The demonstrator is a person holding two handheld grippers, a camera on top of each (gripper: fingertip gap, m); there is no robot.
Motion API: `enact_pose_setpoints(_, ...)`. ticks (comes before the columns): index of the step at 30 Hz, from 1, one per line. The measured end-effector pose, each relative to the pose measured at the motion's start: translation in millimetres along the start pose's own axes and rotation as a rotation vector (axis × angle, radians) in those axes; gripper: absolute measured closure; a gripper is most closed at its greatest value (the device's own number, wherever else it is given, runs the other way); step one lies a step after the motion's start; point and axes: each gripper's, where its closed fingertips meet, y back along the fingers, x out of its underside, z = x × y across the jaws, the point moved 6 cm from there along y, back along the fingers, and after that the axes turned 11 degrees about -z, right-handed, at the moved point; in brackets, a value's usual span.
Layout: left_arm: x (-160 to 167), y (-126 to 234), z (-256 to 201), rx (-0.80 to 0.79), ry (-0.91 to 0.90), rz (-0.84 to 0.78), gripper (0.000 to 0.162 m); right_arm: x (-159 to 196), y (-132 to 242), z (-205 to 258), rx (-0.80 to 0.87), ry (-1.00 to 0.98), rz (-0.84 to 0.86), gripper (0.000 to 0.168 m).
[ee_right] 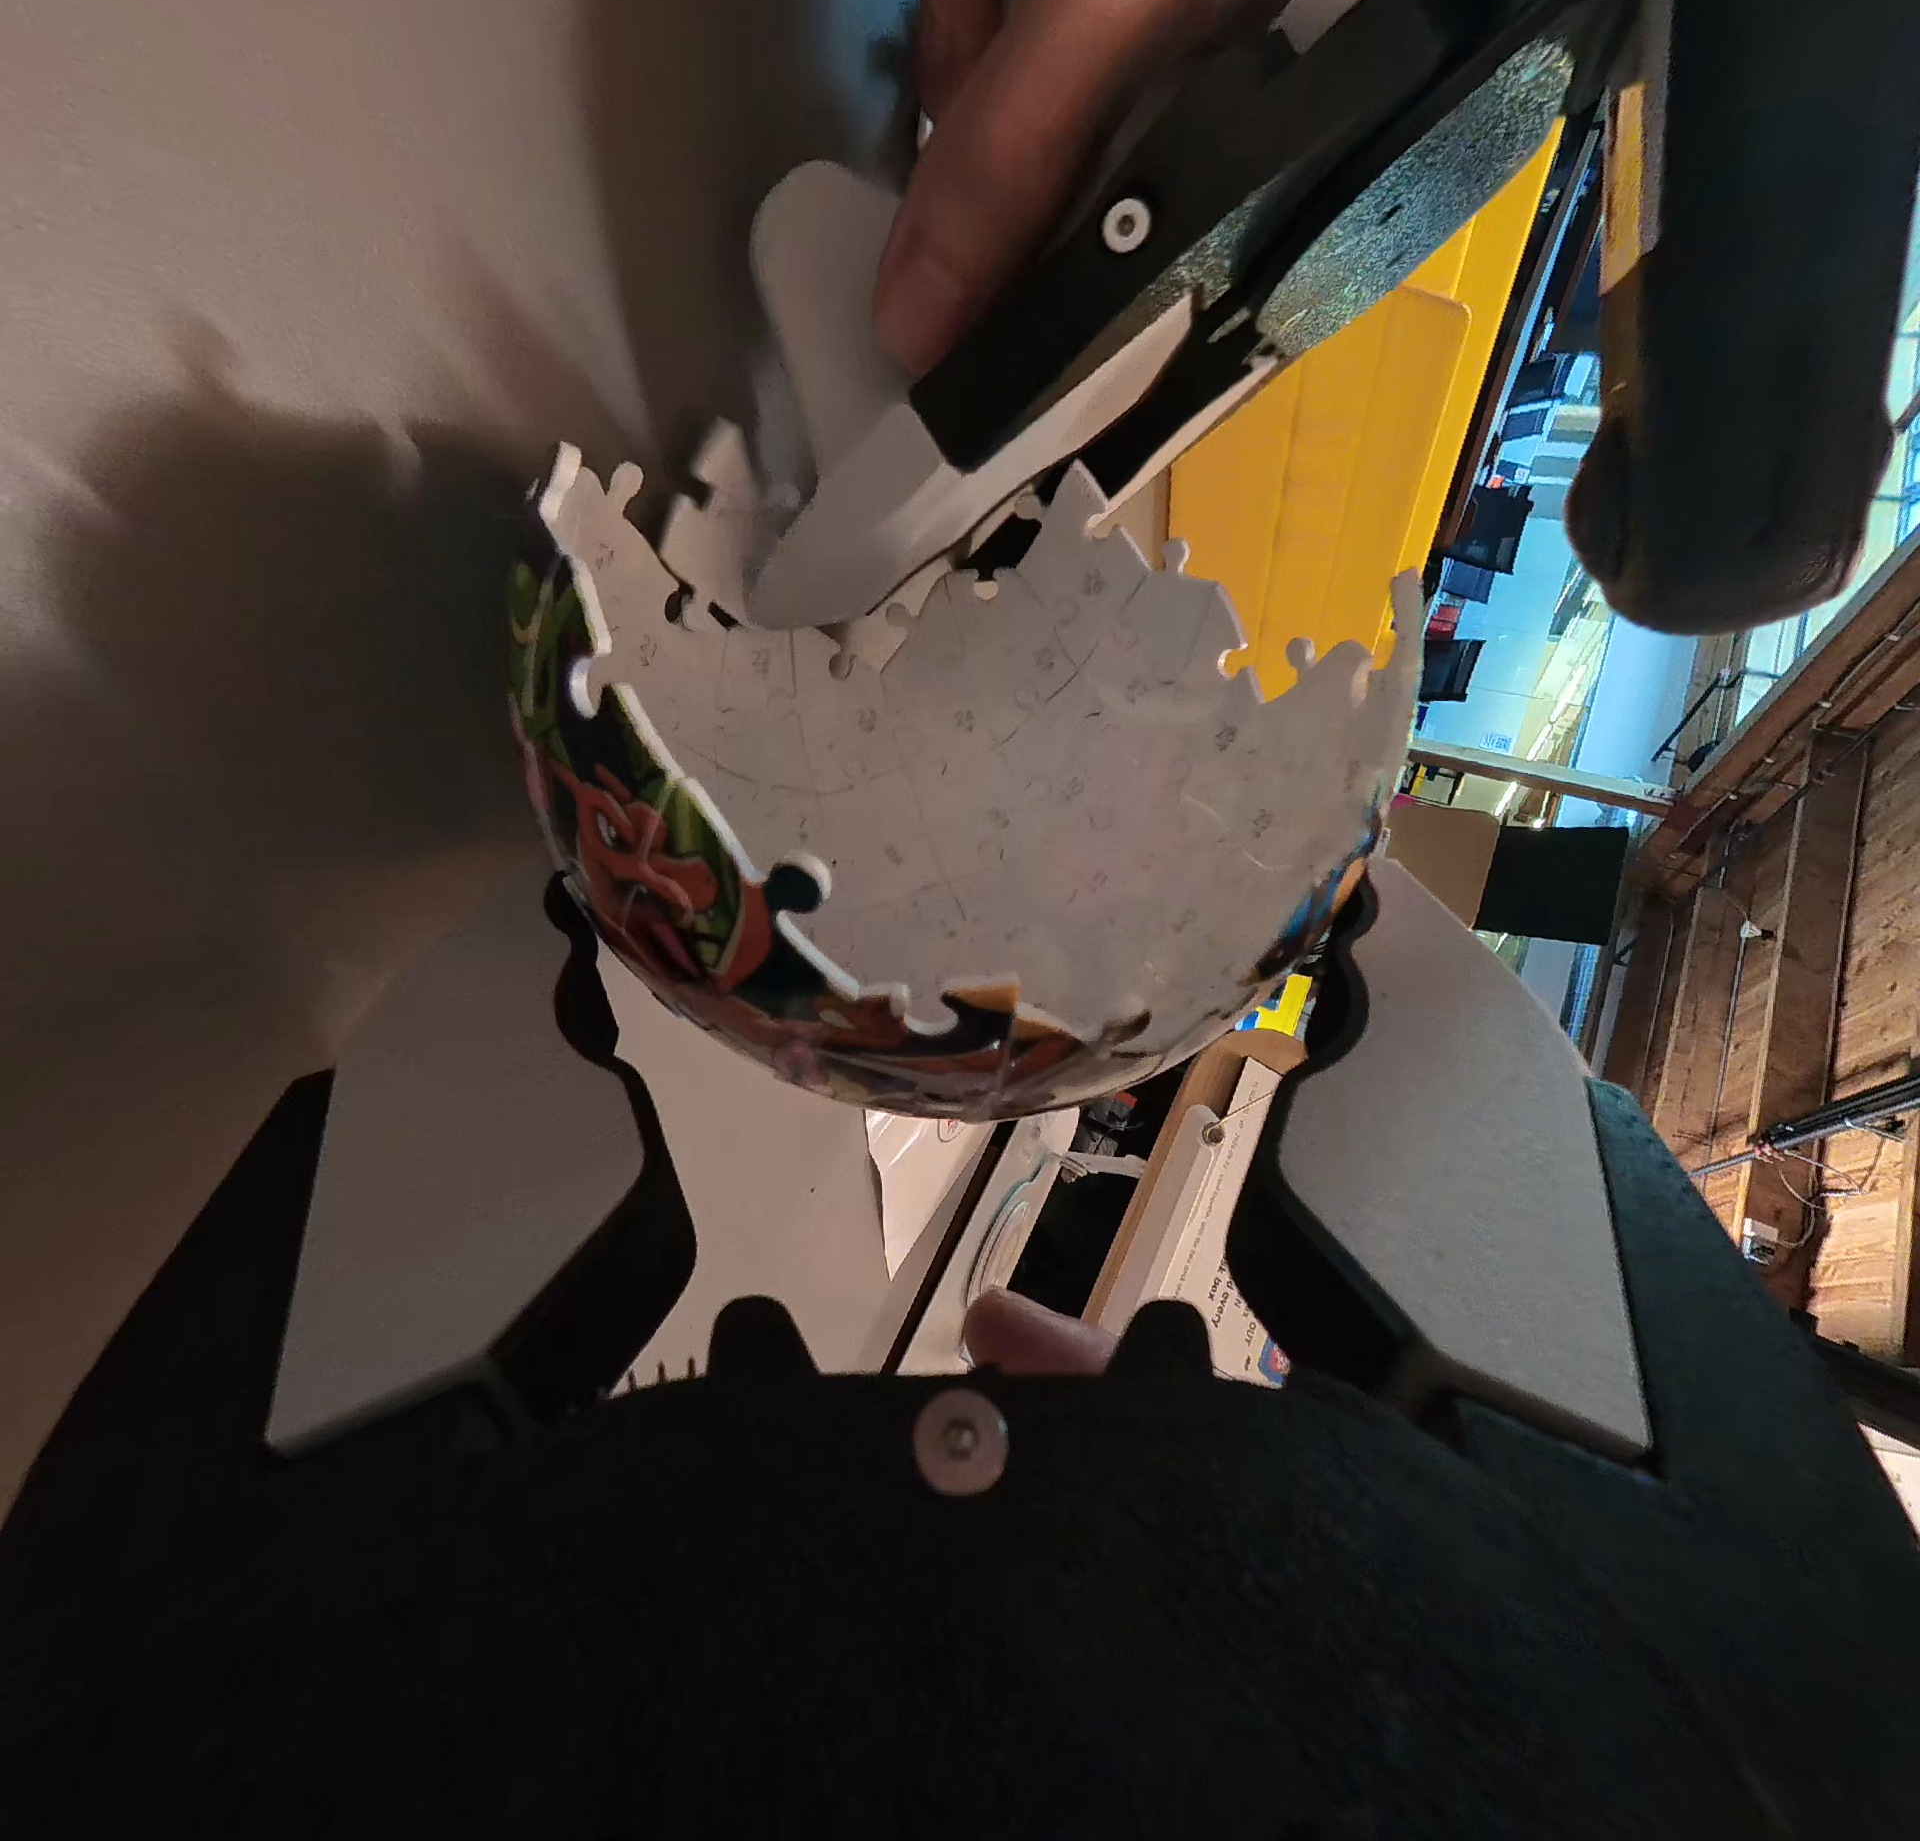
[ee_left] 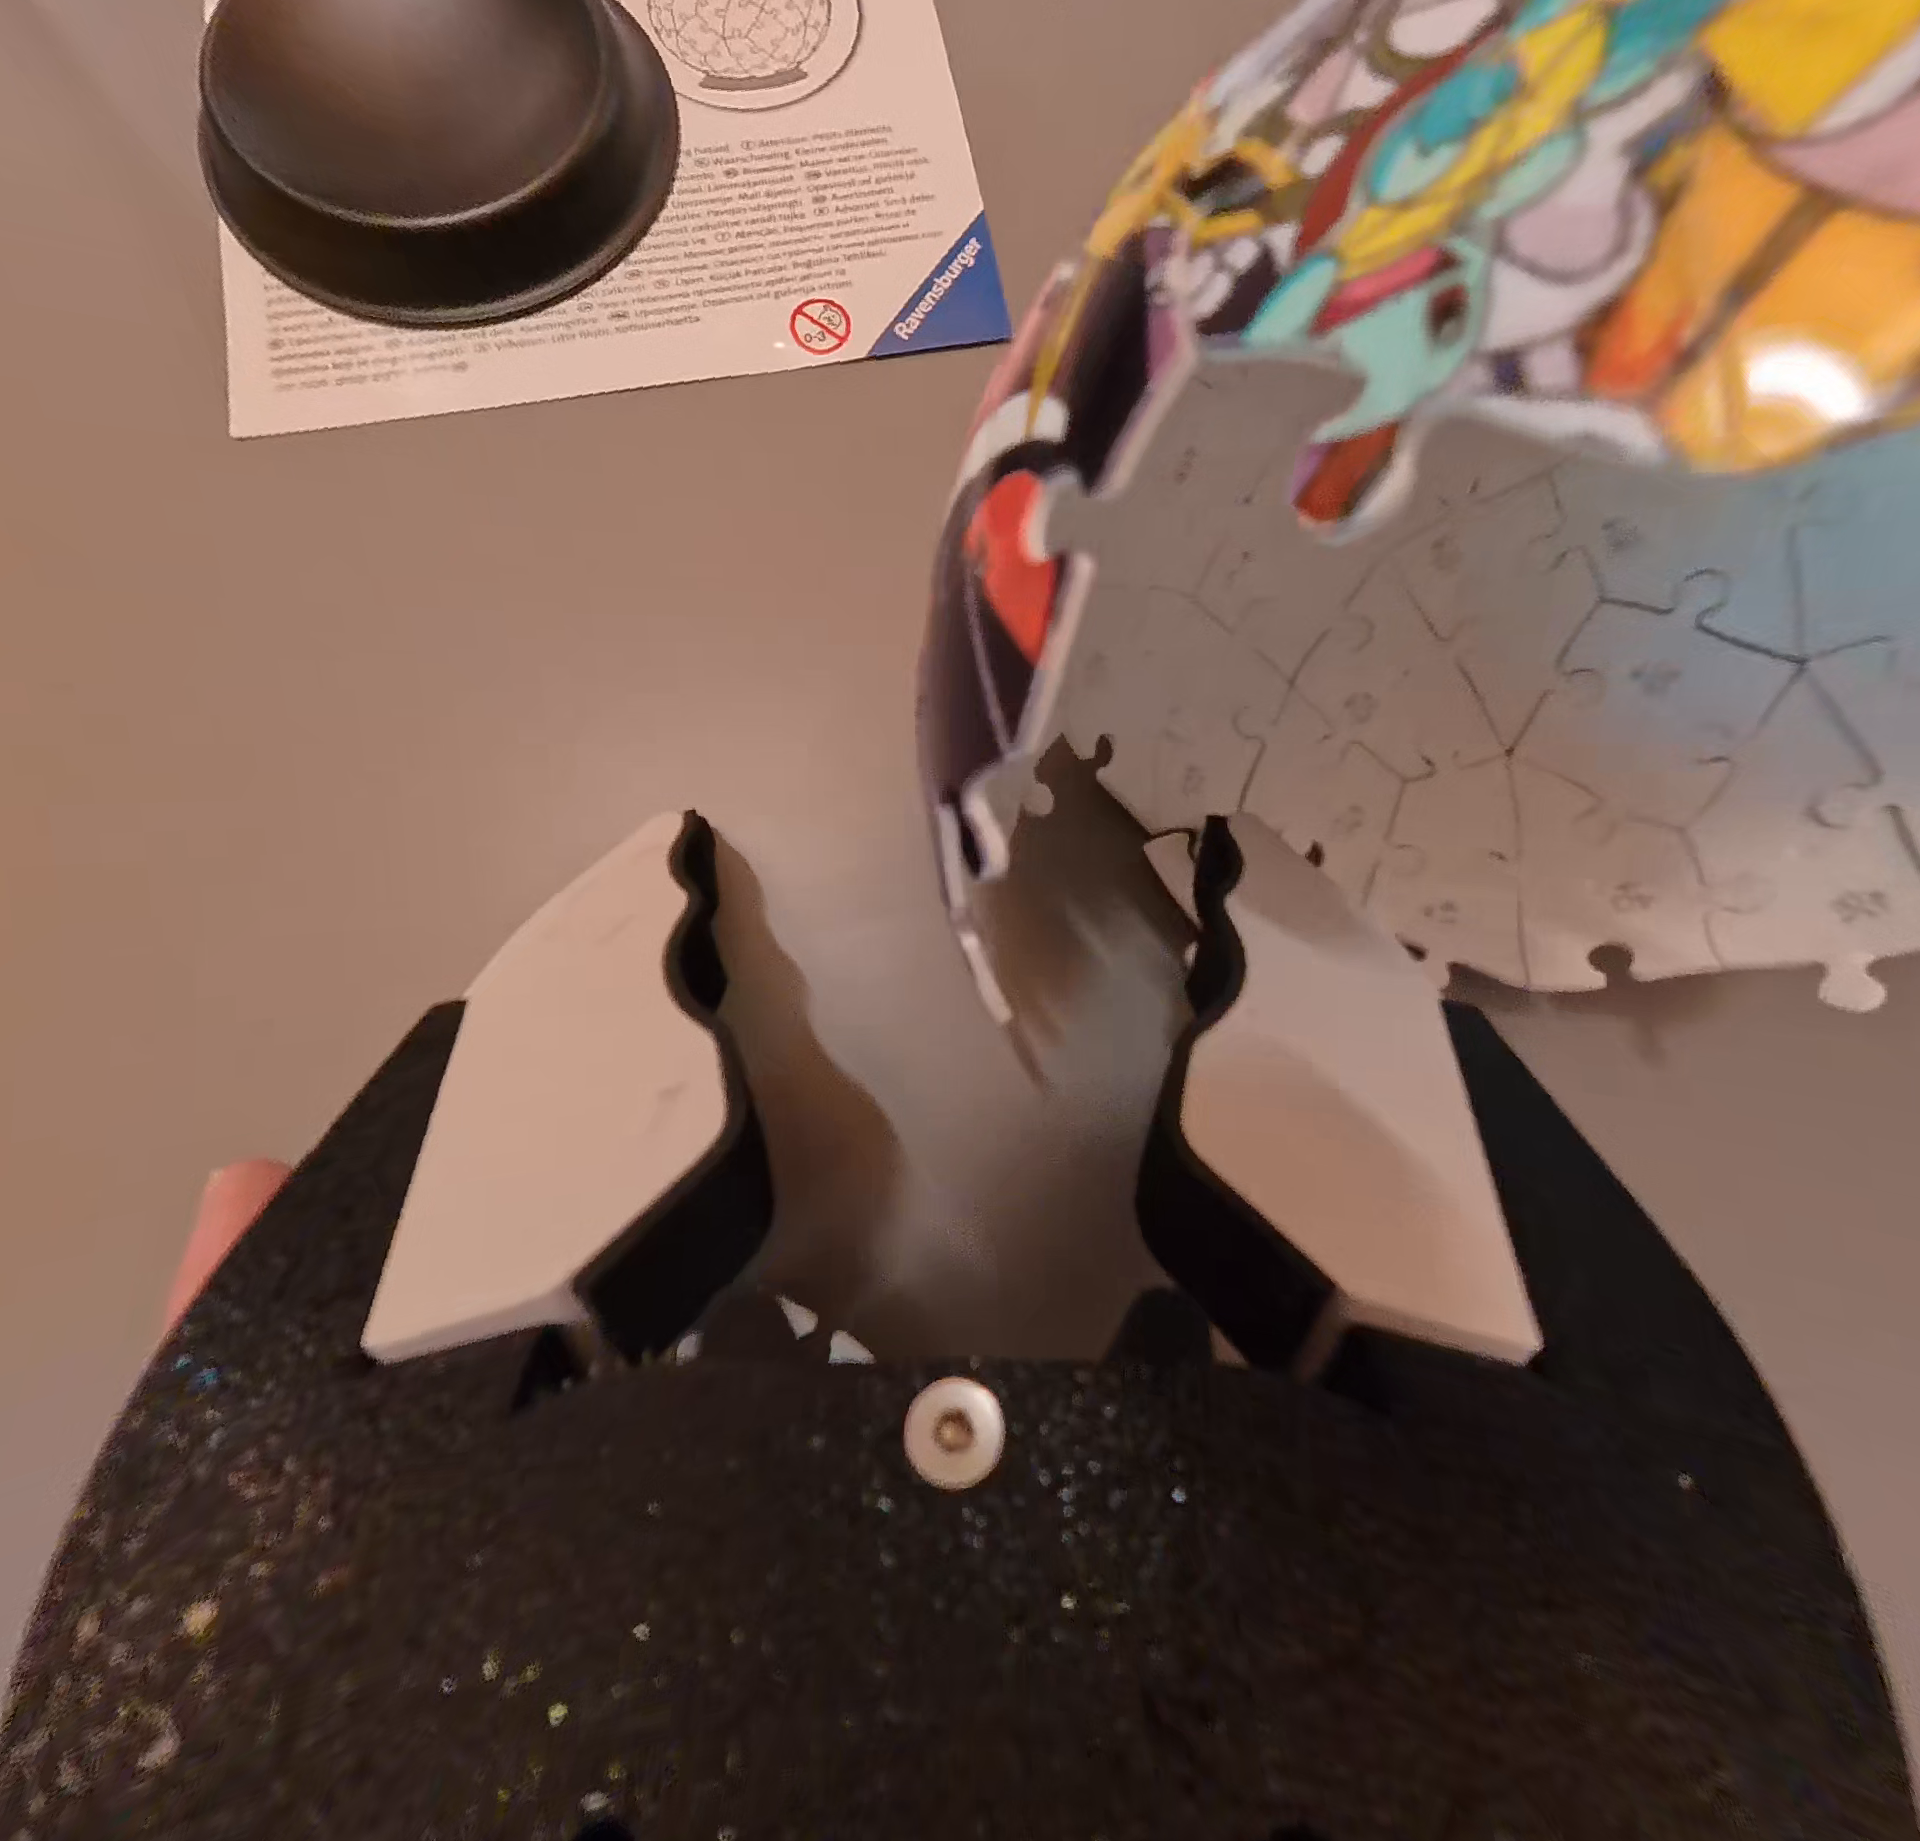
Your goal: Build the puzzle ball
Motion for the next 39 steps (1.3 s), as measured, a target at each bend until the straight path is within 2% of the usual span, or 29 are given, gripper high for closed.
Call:
enact_pose_setpoints(1,-1,-1,-1,-0.005,-0.013,0.004,0.072,0,0,0,0.000,0.000,0.003,0.036)
enact_pose_setpoints(13,-1,-2,-7,0.032,-0.094,-0.010,0.072,-1,0,0,0.003,0.006,0.000,0.036)
enact_pose_setpoints(20,-6,-1,-12,0.018,-0.240,-0.034,0.076,-2,-1,0,0.003,0.009,0.002,0.036)
enact_pose_setpoints(24,-4,3,-12,0.062,-0.153,-0.068,0.075,-1,-1,0,0.003,0.010,0.007,0.036)
enact_pose_setpoints(28,-13,18,-5,0.027,-0.089,-0.169,0.076,-1,-1,0,0.003,0.015,0.010,0.036)
enact_pose_setpoints(39,-6,3,-9,-0.044,-0.143,-0.025,0.077,-4,-2,-1,0.002,0.026,0.009,0.036)
